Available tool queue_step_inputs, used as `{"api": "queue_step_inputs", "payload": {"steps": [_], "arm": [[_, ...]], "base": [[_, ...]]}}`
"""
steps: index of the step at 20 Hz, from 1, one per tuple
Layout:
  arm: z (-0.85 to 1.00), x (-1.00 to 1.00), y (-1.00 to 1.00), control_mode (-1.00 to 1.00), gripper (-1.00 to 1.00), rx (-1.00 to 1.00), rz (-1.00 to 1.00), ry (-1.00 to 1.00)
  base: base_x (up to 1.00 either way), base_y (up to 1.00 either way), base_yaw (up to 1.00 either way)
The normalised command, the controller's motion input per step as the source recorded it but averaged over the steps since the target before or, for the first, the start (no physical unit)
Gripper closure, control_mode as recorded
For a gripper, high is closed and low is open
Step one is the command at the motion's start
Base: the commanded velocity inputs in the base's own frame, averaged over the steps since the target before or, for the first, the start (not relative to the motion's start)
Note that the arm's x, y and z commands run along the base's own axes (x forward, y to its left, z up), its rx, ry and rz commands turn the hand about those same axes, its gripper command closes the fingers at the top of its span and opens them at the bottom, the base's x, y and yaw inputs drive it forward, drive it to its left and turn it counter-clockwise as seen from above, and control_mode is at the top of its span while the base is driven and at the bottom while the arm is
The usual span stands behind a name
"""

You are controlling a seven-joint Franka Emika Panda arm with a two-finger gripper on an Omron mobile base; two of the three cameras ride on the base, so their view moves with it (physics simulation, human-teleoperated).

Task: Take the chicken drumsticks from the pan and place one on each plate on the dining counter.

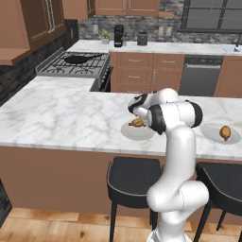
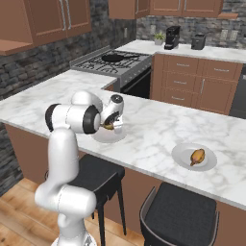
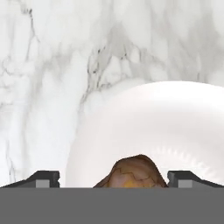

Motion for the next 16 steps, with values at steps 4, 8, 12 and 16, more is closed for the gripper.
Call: {"api": "queue_step_inputs", "payload": {"steps": [4, 8, 12, 16], "arm": [[0.48, -0.47, -0.17, -1.00, -1.00, 0.10, 0.10, -0.13], [0.42, -0.44, -0.07, -1.00, -1.00, 0.00, 0.10, 0.00], [0.00, -0.28, 0.01, -1.00, -1.00, -0.30, 0.07, 0.08], [-0.10, -0.06, 0.15, -1.00, -1.00, -0.44, 0.05, 0.12]], "base": [[0.00, 0.00, 0.00], [0.00, 0.00, 0.00], [0.00, 0.00, 0.00], [0.00, 0.00, 0.00]]}}
